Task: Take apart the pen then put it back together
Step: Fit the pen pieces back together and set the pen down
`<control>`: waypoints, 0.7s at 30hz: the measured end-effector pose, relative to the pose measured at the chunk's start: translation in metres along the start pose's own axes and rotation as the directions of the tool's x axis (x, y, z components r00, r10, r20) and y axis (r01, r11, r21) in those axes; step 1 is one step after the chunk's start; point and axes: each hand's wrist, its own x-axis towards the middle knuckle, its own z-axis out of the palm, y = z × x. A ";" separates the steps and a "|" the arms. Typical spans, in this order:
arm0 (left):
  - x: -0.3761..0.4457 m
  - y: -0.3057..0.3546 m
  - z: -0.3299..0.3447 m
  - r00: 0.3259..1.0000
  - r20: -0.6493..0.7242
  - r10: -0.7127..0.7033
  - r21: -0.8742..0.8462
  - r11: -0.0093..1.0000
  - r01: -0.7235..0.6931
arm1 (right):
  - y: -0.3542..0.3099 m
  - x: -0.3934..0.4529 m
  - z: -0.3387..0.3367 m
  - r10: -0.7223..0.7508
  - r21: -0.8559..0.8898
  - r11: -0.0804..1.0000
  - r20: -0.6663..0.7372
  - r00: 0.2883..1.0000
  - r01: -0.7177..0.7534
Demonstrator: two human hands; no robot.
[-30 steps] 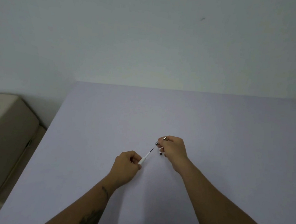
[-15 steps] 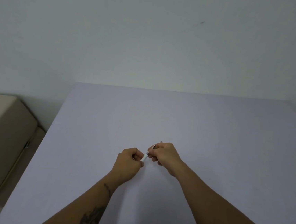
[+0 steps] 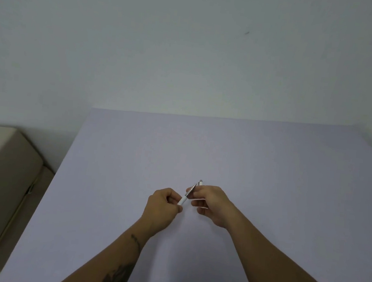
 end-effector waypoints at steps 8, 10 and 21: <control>-0.004 -0.002 0.005 1.000 0.027 -0.005 0.029 1.000 0.004 | 0.014 -0.004 0.000 -0.021 -0.025 0.999 -0.050 0.999 0.020; -0.005 -0.003 0.005 1.000 0.028 -0.004 0.035 0.999 0.003 | 0.015 -0.003 0.000 -0.049 -0.003 0.999 -0.053 0.997 0.049; -0.007 -0.006 0.003 0.999 0.034 0.024 0.058 0.998 -0.026 | 0.022 -0.006 0.010 -0.022 0.087 0.996 -0.024 0.999 0.024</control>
